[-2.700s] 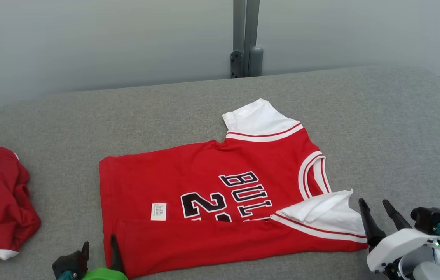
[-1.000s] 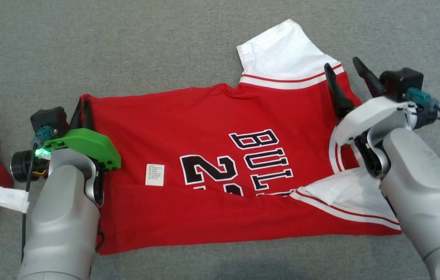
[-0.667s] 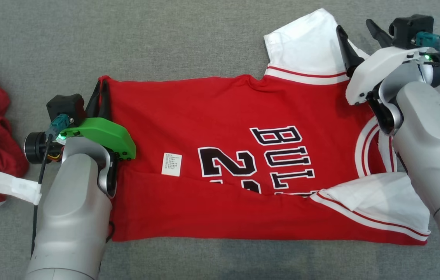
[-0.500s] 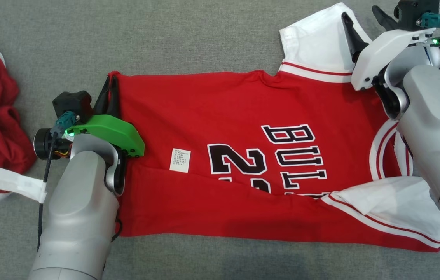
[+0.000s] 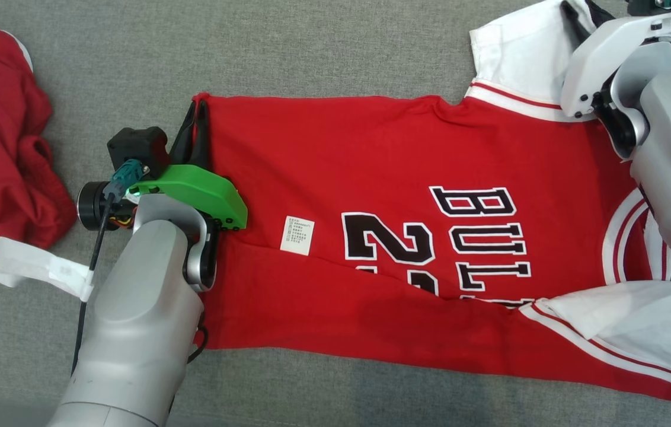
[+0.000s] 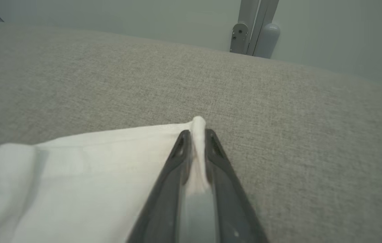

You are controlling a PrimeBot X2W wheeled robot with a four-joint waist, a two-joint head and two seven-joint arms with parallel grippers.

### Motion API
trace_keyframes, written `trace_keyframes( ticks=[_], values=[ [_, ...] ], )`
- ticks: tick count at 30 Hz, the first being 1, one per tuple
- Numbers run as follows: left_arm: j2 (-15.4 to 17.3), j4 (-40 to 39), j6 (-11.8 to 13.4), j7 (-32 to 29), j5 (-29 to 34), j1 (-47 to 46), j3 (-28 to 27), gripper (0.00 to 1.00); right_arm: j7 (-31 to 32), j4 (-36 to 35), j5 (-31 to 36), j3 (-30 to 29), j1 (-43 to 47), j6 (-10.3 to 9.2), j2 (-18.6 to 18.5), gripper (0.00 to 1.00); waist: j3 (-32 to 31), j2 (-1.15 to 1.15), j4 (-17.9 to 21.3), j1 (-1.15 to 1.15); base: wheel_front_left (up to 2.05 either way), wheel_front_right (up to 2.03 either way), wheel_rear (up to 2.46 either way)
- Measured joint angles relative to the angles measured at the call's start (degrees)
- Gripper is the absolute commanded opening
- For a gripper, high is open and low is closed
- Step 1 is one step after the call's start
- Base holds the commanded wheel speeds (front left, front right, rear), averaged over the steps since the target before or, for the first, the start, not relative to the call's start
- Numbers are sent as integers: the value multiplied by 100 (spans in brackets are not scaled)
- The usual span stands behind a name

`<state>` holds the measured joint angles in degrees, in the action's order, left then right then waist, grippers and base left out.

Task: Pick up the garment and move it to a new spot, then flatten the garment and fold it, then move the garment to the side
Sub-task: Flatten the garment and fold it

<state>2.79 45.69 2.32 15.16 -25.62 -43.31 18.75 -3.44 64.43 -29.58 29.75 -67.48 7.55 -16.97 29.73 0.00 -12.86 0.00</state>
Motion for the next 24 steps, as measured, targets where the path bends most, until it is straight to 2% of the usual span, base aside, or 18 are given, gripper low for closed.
trace_keyframes(
  ticks=[3,8,13,17,24],
  values=[
    [0,-60,44,-1,-8,-27,-9,0,-207,79,-87,-29,-38,1,-135,0,24,0,4,0,0,0,0],
    [-7,-345,103,-2,152,-41,-274,0,-886,243,-110,-187,-117,1,-289,0,11,0,68,0,0,0,0],
    [-9,-583,-4,-1,474,-4,-595,0,-1134,131,-151,-456,-209,1,-292,0,-106,0,184,0,0,0,0],
    [-8,-572,-119,-1,692,143,-818,0,-1155,-548,-94,-727,-12,0,-300,0,-248,0,319,0,0,0,0],
    [59,-410,-335,-1,924,583,-1182,0,-1156,-1944,-12,-1149,1287,-1,-141,0,-584,0,585,0,0,0,0]
  ],
)
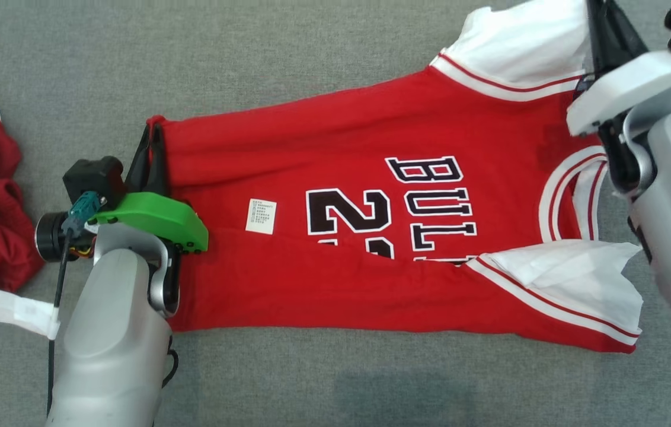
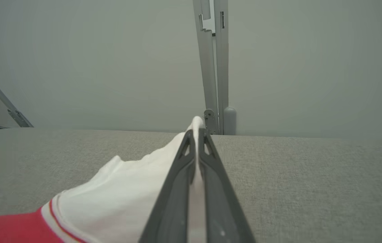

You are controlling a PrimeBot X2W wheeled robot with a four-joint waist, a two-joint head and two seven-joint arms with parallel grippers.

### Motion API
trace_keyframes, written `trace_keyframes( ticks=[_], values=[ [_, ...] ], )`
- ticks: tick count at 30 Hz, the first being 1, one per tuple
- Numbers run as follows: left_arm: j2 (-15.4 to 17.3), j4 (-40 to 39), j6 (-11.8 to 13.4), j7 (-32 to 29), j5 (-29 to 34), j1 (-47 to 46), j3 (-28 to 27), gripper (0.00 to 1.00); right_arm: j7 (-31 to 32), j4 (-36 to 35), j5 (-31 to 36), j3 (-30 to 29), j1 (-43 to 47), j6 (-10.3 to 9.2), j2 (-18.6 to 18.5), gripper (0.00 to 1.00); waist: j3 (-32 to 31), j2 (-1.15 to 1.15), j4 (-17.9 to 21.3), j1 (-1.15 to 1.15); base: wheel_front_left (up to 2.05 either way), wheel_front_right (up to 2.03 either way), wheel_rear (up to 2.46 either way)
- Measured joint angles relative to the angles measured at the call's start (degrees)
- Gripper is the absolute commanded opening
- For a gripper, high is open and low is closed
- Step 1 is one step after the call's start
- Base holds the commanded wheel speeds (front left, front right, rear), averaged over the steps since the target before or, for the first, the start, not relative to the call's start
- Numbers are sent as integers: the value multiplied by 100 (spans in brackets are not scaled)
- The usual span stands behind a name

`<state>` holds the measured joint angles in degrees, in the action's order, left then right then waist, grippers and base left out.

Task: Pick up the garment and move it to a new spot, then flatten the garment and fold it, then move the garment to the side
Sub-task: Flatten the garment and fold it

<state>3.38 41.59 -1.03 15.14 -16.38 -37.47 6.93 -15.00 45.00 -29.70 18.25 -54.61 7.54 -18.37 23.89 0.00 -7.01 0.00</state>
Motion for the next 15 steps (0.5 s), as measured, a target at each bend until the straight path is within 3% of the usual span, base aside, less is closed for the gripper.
trace_keyframes(
  ticks=[8,15],
  values=[
    [56,68,-105,0,246,747,-377,0,-1,-1140,-197,-253,1806,0,211,0,-533,0,289,0,0,0,0],
    [42,104,-152,0,336,1468,-646,0,-4,-1507,-403,-411,2948,0,436,0,-1033,0,509,-1,0,0,0]
  ],
)
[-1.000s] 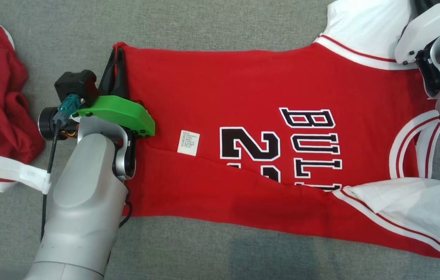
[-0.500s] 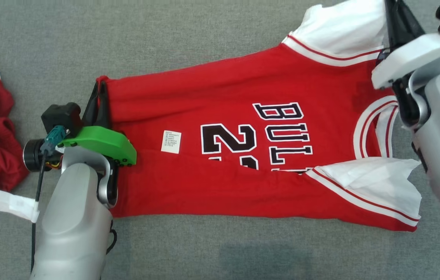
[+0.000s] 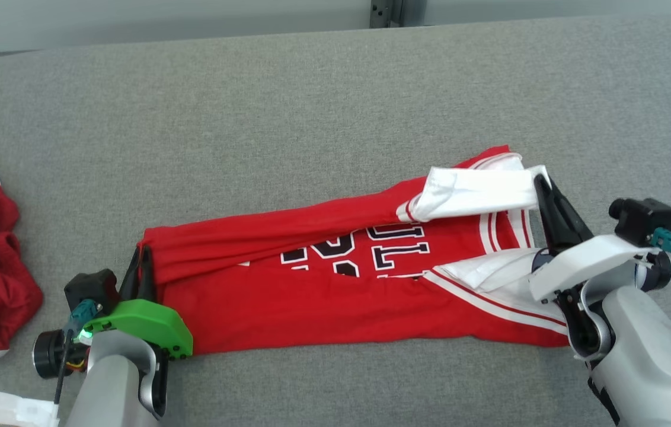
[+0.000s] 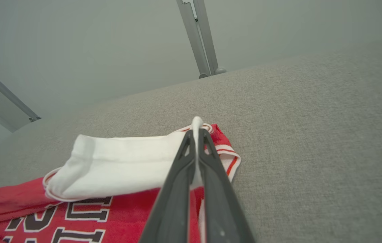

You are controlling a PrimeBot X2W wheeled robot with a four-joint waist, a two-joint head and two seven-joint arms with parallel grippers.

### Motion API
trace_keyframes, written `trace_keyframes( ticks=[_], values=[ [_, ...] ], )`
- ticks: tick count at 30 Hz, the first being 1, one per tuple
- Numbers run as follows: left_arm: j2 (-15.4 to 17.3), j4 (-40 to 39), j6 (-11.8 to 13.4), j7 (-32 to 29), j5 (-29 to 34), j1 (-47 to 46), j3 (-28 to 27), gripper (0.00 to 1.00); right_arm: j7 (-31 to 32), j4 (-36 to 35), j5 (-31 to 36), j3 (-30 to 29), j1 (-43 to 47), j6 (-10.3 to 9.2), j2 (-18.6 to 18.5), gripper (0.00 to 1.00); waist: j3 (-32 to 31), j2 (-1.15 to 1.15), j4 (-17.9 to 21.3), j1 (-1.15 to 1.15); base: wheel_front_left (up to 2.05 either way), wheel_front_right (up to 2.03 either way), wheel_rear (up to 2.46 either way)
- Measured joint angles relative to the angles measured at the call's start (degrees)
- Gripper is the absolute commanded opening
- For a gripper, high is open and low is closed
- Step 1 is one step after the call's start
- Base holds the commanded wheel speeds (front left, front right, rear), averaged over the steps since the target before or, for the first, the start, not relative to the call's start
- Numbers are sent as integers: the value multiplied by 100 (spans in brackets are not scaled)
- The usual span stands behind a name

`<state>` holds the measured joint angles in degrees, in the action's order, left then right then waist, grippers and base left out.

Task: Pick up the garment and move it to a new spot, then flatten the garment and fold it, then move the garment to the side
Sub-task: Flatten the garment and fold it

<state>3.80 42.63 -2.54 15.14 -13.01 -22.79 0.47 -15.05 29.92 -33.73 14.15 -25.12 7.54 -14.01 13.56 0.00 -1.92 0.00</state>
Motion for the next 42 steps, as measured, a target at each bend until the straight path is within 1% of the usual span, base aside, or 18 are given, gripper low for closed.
trace_keyframes(
  ticks=[4,8,9,10,11,12,18,22,27,31,35,42],
  values=[
    [-37,-5,-4,0,33,279,-69,0,0,-5,-46,-108,380,0,132,0,-234,0,110,0,0,0,0],
    [-66,48,-7,0,62,456,-130,0,0,55,-44,-112,578,0,244,0,-405,0,211,0,0,0,0],
    [-67,62,-3,0,74,499,-136,20,0,107,-43,-85,612,0,266,0,-437,0,233,0,0,0,0],
    [-70,63,19,0,115,546,-141,97,0,178,-47,-64,631,0,290,9,-466,0,249,0,0,0,0],
    [-78,60,47,0,123,578,-157,100,0,242,-64,-48,643,0,308,65,-485,0,260,0,0,0,0],
    [-85,42,78,0,140,616,-180,100,0,294,-99,-24,655,-1,327,100,-504,0,270,0,0,0,0],
    [-91,-408,249,0,211,961,-324,100,0,324,-196,-64,654,-1,326,100,-581,0,233,0,0,0,0],
    [-93,-758,375,0,-103,1282,-216,100,0,309,-198,-159,588,-1,325,100,-631,0,161,0,0,0,0],
    [-98,-1057,509,0,-257,1468,58,100,0,824,-200,36,503,-1,339,100,-657,0,-2,0,0,0,0],
    [-101,-1192,558,0,-275,1483,225,100,0,1228,-234,85,374,-1,364,100,-650,0,-165,0,0,0,0],
    [-101,-1239,560,0,-311,1484,344,100,0,1683,-241,149,342,-2,402,100,-630,0,-309,0,0,0,0],
    [-100,-1265,584,0,-408,1488,435,100,3,2151,-430,241,140,-4,490,100,-549,0,-454,0,0,0,0]
  ],
)
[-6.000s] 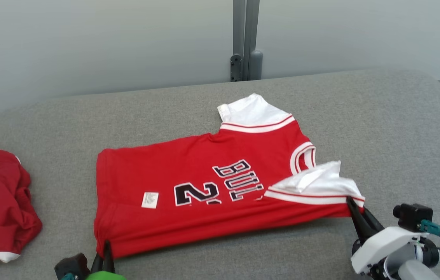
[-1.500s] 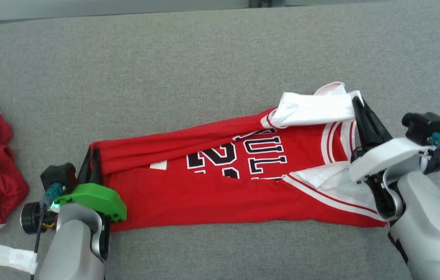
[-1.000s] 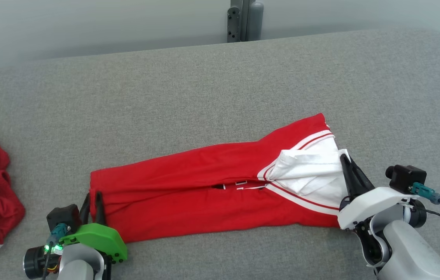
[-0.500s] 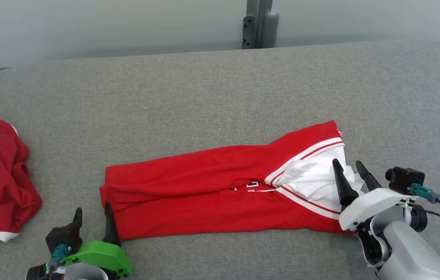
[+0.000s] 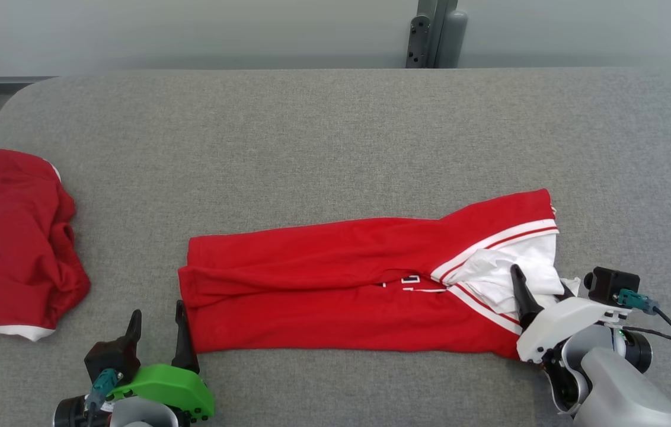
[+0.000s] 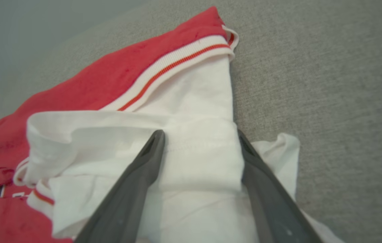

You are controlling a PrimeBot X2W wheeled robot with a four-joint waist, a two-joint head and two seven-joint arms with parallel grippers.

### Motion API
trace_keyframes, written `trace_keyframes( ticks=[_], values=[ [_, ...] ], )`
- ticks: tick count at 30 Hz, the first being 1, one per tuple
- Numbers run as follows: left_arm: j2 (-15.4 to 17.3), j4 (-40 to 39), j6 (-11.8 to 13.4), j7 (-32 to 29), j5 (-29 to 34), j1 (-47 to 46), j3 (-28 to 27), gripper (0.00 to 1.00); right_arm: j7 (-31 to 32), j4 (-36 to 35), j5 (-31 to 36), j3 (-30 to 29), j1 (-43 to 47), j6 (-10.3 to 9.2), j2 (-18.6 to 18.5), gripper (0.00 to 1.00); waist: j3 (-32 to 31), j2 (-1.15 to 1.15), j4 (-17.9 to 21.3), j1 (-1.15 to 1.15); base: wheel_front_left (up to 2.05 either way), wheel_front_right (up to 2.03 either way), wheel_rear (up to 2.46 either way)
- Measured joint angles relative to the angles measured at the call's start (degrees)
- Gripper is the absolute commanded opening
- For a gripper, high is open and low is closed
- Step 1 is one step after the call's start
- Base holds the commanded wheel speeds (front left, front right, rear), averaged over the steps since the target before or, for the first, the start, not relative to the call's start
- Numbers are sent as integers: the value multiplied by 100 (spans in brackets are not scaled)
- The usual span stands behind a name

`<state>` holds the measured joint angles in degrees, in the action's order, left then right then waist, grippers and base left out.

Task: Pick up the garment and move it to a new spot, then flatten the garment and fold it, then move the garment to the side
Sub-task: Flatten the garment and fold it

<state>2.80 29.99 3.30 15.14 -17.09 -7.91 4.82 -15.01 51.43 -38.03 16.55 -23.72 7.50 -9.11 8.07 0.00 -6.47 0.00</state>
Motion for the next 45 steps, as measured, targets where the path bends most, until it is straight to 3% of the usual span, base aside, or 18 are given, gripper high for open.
trace_keyframes(
  ticks=[2,3,5,6,16,24,29,36,39,45],
  values=[
    [1,1,5,0,-1,-1,11,100,59,75,-65,113,-38,-5,9,100,27,0,-21,0,0,0,0],
    [0,1,7,0,-2,-2,18,100,94,87,-125,159,-50,-14,16,77,37,0,-28,0,0,0,0],
    [0,4,7,0,-2,-5,32,100,140,77,-305,261,-77,-27,35,11,55,0,-43,0,0,0,0],
    [0,10,5,0,-1,-7,41,100,158,63,-365,325,-91,-30,34,0,62,0,-47,0,0,0,0],
    [0,21,-7,0,0,-25,145,100,45,-65,-873,471,-129,8,-25,0,31,0,19,0,0,0,0],
    [-1,24,-27,0,-35,-31,316,100,3,-350,-692,-417,-194,4,-468,0,-38,0,247,0,0,0,0],
    [0,21,-22,0,-63,-42,449,100,2,-834,-336,-599,-132,3,-346,0,-72,0,407,0,0,0,0],
    [0,48,-10,0,-105,-69,560,100,-2,-1519,-382,223,94,-1,22,0,-156,0,454,0,0,0,0],
    [0,66,-18,0,-111,-68,621,100,90,-1827,-645,884,161,-1,131,0,-190,0,336,0,0,0,0],
    [0,105,-31,0,-102,-44,708,100,240,-2034,-996,1624,174,-1,245,0,-249,0,38,0,0,0,0]
  ],
)
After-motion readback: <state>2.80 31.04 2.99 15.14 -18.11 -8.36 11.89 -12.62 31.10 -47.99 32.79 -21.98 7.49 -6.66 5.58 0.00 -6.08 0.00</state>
